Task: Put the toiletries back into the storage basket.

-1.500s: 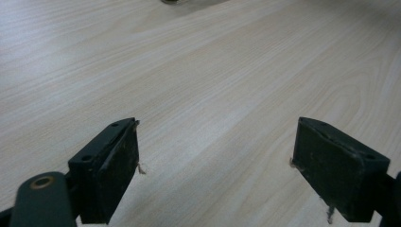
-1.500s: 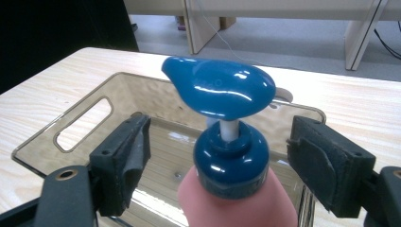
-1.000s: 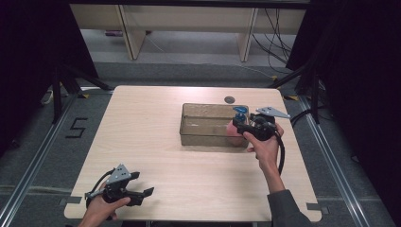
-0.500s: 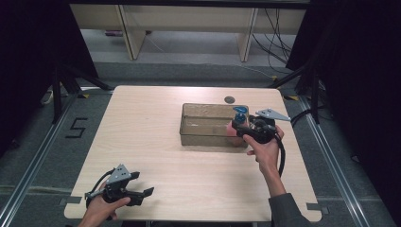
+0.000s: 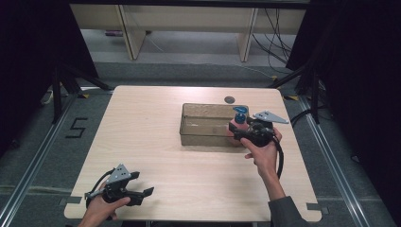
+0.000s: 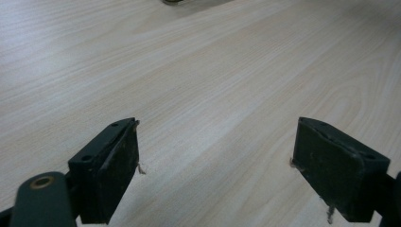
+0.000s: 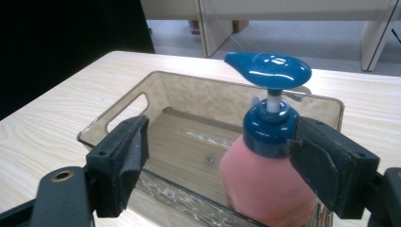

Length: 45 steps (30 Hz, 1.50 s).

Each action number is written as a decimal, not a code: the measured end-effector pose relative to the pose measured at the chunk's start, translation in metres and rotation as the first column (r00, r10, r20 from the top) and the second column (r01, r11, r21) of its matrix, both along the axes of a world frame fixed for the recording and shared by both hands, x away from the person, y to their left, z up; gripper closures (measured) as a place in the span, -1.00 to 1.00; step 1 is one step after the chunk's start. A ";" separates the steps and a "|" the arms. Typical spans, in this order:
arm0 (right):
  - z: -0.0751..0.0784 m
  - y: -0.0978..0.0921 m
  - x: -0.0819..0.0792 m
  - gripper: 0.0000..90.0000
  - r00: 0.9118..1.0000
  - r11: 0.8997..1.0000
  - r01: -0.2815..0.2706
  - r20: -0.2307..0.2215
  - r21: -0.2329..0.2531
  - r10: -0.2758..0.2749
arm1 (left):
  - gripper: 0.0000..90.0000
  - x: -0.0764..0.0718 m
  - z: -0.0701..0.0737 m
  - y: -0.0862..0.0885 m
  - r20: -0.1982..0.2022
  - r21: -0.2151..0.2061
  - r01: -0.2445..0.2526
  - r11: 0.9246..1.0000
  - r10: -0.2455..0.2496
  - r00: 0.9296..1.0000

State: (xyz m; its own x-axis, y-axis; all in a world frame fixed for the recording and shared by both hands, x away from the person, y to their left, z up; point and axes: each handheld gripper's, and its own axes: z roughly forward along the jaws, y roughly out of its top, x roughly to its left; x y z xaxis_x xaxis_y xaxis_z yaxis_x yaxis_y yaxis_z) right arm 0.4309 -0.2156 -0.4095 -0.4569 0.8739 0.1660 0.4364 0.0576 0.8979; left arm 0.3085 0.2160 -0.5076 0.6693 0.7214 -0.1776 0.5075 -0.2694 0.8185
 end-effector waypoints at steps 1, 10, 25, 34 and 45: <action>0.001 0.000 -0.001 -0.53 1.000 1.000 0.003 -0.008 0.000 -0.003 | -0.67 0.000 0.000 0.000 0.000 0.002 0.001 1.000 -0.001 1.000; 0.001 0.005 -0.008 -0.55 1.000 1.000 -0.019 -0.008 0.004 0.019 | -0.67 0.000 0.000 0.000 0.000 0.002 0.000 1.000 0.000 1.000; -0.005 0.016 -0.018 -0.59 0.997 0.998 -0.069 -0.025 -0.002 0.068 | -0.67 0.000 0.000 0.000 -0.003 0.002 0.003 1.000 -0.003 1.000; -0.007 0.021 -0.022 -0.60 0.996 0.996 -0.088 -0.024 0.008 0.088 | -0.67 0.001 0.000 0.001 -0.004 0.006 0.005 1.000 -0.005 1.000; -0.013 0.023 -0.027 -0.60 0.994 0.994 -0.108 -0.018 0.004 0.108 | -0.67 0.001 0.002 0.002 -0.016 0.013 0.007 1.000 -0.006 1.000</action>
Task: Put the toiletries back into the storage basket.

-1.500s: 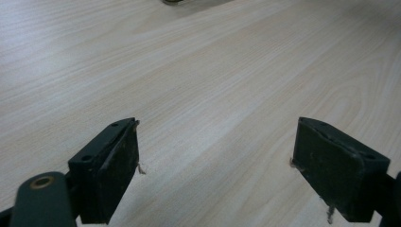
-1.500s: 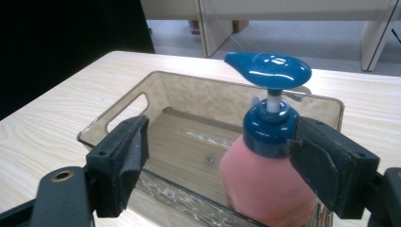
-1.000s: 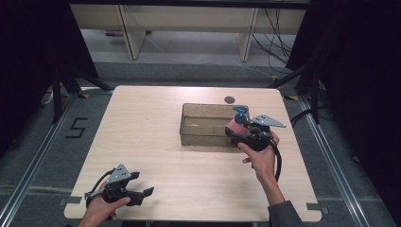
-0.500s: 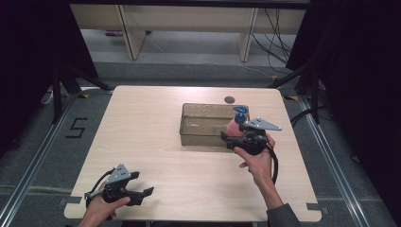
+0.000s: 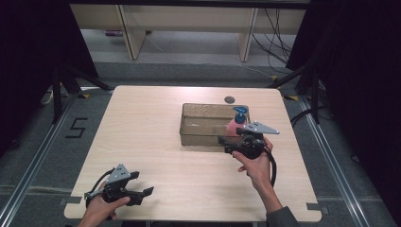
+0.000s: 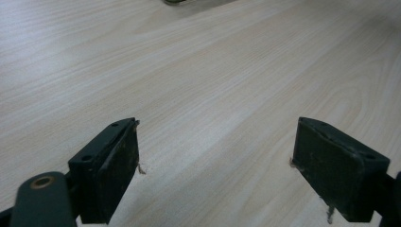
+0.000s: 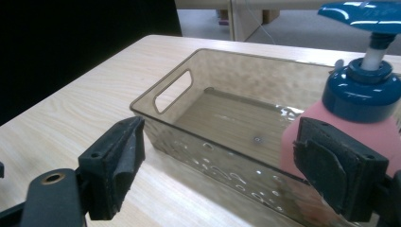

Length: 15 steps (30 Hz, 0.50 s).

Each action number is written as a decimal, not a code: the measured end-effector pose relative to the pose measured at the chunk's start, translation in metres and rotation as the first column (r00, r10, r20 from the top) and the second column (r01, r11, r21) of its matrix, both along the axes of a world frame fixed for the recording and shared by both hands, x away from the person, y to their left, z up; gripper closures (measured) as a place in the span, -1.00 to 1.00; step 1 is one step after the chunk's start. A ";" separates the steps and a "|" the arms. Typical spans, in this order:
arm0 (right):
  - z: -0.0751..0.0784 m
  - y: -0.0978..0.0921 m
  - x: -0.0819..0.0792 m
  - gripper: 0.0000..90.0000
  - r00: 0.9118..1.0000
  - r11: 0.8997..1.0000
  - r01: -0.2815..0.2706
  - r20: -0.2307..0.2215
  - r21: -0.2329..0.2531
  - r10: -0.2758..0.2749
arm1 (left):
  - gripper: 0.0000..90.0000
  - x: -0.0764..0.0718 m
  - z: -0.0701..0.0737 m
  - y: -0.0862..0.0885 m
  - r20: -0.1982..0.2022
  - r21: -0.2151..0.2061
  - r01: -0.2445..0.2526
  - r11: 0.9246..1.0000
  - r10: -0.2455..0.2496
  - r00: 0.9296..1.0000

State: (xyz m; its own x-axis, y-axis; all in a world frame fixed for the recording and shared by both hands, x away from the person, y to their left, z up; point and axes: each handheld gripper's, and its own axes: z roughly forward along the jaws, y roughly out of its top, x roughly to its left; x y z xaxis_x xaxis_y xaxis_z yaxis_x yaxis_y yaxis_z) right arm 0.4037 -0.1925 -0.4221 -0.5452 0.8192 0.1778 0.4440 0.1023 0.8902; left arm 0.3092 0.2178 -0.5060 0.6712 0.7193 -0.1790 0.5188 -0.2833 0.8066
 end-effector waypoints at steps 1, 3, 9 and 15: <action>-0.001 0.002 -0.001 -0.60 1.000 1.000 -0.001 -0.021 0.022 0.001 | -0.67 0.000 0.000 0.000 0.001 0.001 0.002 1.000 -0.002 1.000; -0.003 0.003 -0.002 -0.60 1.000 1.000 -0.013 -0.022 0.011 0.014 | -0.67 0.000 0.000 0.000 0.001 0.001 0.001 1.000 -0.001 1.000; -0.006 0.006 -0.007 -0.60 0.999 1.000 -0.029 -0.026 0.003 0.029 | -0.67 0.000 0.000 0.000 0.001 0.000 -0.001 1.000 0.001 1.000; -0.012 0.010 -0.010 -0.60 0.999 0.999 -0.039 -0.016 -0.001 0.039 | -0.67 0.000 0.000 0.000 0.001 0.000 -0.001 1.000 0.001 1.000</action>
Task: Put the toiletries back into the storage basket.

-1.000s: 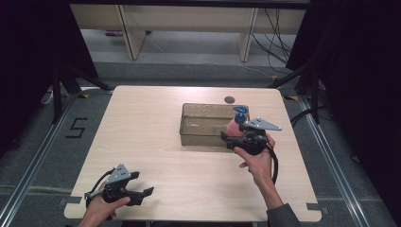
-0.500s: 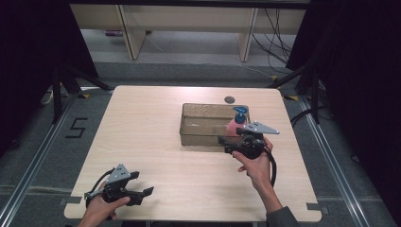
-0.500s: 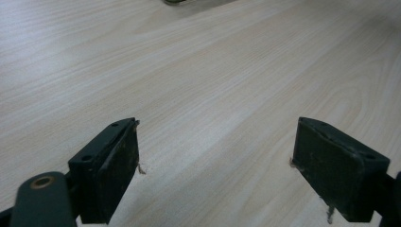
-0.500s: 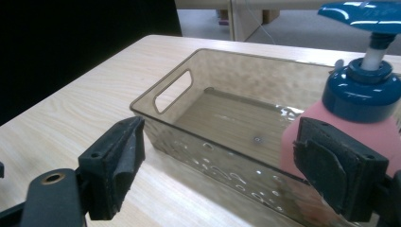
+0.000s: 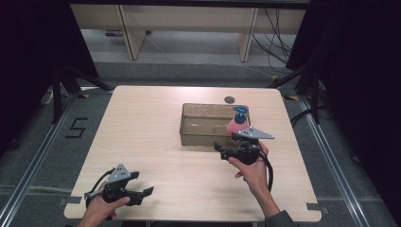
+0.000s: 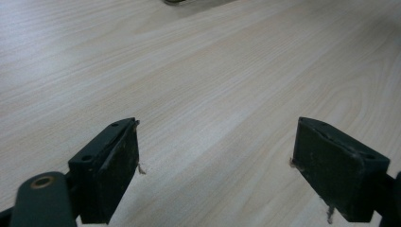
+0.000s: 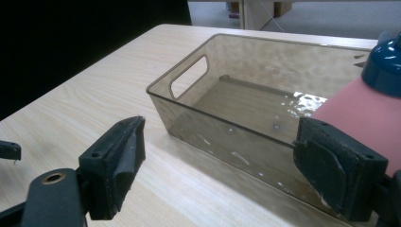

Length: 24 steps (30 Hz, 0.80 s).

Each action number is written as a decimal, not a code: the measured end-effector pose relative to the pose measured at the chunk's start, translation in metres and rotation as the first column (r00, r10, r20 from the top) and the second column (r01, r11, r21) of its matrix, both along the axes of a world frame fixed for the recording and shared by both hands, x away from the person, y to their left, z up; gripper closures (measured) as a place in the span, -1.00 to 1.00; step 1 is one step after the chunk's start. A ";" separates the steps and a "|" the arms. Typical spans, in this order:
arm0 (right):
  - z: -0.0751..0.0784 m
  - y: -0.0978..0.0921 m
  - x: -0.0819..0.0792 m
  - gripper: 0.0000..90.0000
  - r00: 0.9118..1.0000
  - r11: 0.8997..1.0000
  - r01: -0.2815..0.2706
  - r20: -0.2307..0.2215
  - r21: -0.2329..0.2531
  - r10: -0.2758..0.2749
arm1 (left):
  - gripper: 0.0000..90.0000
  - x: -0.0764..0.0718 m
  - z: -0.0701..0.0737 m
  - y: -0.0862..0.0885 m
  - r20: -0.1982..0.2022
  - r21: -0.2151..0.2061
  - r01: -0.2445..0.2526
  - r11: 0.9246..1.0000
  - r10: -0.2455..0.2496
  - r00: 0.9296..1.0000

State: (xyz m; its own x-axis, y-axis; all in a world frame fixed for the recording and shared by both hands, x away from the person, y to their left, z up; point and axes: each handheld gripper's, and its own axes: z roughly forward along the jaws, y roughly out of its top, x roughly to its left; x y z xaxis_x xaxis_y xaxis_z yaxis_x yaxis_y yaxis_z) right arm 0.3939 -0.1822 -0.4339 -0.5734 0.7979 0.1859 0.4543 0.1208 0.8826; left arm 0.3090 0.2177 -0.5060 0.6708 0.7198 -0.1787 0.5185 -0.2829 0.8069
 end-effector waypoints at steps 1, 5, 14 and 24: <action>0.000 0.002 -0.002 -0.60 1.000 1.000 0.005 -0.026 0.021 -0.005 | -0.67 0.000 0.000 0.000 0.001 -0.005 -0.002 1.000 0.002 1.000; 0.000 0.001 -0.003 -0.60 1.000 1.000 -0.005 -0.012 -0.001 0.005 | -0.67 0.000 0.000 0.000 0.001 0.002 0.002 1.000 -0.002 1.000; -0.004 0.006 -0.009 -0.60 0.999 0.999 -0.020 -0.030 0.025 0.021 | -0.67 0.000 0.000 0.000 0.001 -0.003 -0.001 1.000 0.001 1.000; -0.008 0.011 -0.013 -0.61 0.999 0.999 -0.034 -0.032 0.000 0.034 | -0.67 0.000 -0.001 -0.001 0.009 -0.007 -0.007 1.000 0.007 1.000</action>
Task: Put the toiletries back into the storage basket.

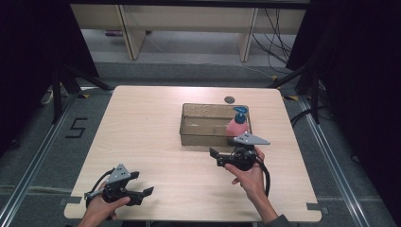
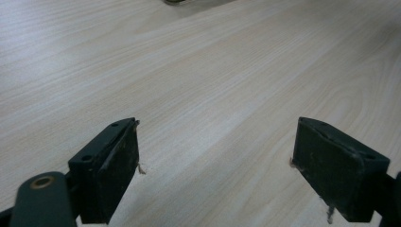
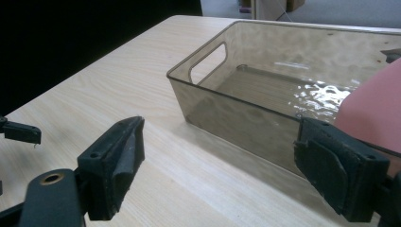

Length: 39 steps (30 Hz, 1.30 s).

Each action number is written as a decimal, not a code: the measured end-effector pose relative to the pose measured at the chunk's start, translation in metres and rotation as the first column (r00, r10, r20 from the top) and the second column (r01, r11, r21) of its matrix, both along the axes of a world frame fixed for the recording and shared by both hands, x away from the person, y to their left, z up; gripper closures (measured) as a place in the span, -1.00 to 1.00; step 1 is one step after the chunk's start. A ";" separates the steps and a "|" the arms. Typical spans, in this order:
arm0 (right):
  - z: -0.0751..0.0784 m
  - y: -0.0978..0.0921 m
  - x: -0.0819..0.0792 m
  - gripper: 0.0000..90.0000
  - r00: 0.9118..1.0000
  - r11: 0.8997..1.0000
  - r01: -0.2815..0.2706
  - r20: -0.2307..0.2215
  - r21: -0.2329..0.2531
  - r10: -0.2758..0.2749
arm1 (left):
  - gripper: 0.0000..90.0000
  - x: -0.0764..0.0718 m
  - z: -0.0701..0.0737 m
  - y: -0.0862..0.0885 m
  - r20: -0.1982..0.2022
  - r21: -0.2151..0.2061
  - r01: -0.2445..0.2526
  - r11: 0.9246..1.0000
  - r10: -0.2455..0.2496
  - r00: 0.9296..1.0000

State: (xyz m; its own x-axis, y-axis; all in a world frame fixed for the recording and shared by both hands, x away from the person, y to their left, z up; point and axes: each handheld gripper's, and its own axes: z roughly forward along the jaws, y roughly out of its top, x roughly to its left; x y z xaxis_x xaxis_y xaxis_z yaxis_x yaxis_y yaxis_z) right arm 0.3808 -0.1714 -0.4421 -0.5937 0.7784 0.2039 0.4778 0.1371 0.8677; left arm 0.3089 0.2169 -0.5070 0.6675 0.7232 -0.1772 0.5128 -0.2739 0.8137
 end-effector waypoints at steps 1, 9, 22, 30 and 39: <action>-0.001 0.001 -0.001 -0.61 1.000 1.000 -0.016 -0.001 0.007 0.016 | -0.67 0.000 0.000 0.001 -0.008 0.005 0.008 1.000 -0.008 1.000; -0.004 0.005 -0.006 -0.61 1.000 1.000 -0.019 0.003 0.009 0.019 | -0.67 0.000 0.000 0.001 -0.007 0.006 0.008 1.000 -0.008 1.000; -0.009 0.013 -0.015 -0.61 0.997 0.998 -0.070 -0.015 0.003 0.070 | -0.67 0.000 0.000 0.001 -0.007 0.006 0.008 1.000 -0.008 1.000; -0.011 0.015 -0.019 -0.62 0.996 0.996 -0.089 -0.001 -0.004 0.089 | -0.67 0.000 0.000 0.001 -0.008 0.008 0.009 1.000 -0.009 1.000; -0.014 0.017 -0.025 -0.62 0.997 0.997 -0.079 -0.013 -0.001 0.079 | -0.67 0.000 0.000 0.001 -0.010 0.010 0.007 1.000 -0.007 1.000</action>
